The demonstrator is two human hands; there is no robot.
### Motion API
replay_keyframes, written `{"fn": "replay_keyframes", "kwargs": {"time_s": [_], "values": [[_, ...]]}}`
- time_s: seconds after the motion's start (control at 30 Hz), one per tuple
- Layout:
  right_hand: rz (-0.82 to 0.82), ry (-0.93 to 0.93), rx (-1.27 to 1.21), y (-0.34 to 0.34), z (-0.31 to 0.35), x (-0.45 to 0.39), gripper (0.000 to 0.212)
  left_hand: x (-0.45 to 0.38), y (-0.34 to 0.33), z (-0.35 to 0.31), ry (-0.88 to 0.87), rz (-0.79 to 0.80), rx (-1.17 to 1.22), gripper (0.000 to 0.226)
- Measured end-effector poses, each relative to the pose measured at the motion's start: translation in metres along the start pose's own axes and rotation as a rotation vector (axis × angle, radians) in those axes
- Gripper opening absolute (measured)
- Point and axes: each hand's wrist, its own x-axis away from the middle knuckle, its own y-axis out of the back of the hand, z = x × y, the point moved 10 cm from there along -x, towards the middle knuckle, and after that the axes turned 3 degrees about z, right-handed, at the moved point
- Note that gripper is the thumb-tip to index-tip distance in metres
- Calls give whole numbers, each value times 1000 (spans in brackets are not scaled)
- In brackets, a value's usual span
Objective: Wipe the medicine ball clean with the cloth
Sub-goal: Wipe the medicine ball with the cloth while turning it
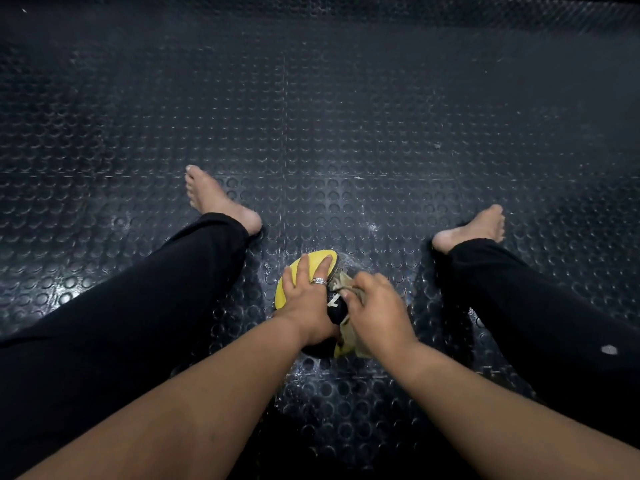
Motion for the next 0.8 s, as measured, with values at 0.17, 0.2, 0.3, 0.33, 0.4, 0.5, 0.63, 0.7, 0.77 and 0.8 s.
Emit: {"fn": "replay_keyframes", "kwargs": {"time_s": [0.17, 0.2, 0.3, 0.33, 0.4, 0.5, 0.63, 0.7, 0.77, 0.8], "values": [[-8, -150, -128, 6, -29, -31, 11, 2, -2, -5, 1, 7, -19, 133], [-6, -172, -148, 6, -32, -36, 12, 2, -1, -5, 2, 8, -20, 132], [-25, -187, -154, 6, -28, -33, 13, 0, 3, -6, 2, 11, -11, 132], [-28, -161, -141, 5, -22, -27, 11, -1, 4, -5, 4, 12, -5, 131], [-9, -80, -94, 2, -9, -12, 10, -2, 4, -3, 6, 9, 1, 128], [5, 25, -2, 0, -2, 2, 15, 0, 1, 1, 7, 5, -8, 129], [-16, -38, -71, 4, -17, -9, 16, 5, -4, 0, 5, -6, -18, 133], [-31, -121, -114, 7, -27, -20, 17, 4, -3, -2, 6, -7, -25, 134], [-28, -163, -114, 9, -31, -29, 15, 2, -1, -3, 7, -4, -25, 135], [-27, -173, -111, 9, -31, -31, 13, 1, -1, -4, 8, -4, -20, 135]]}}
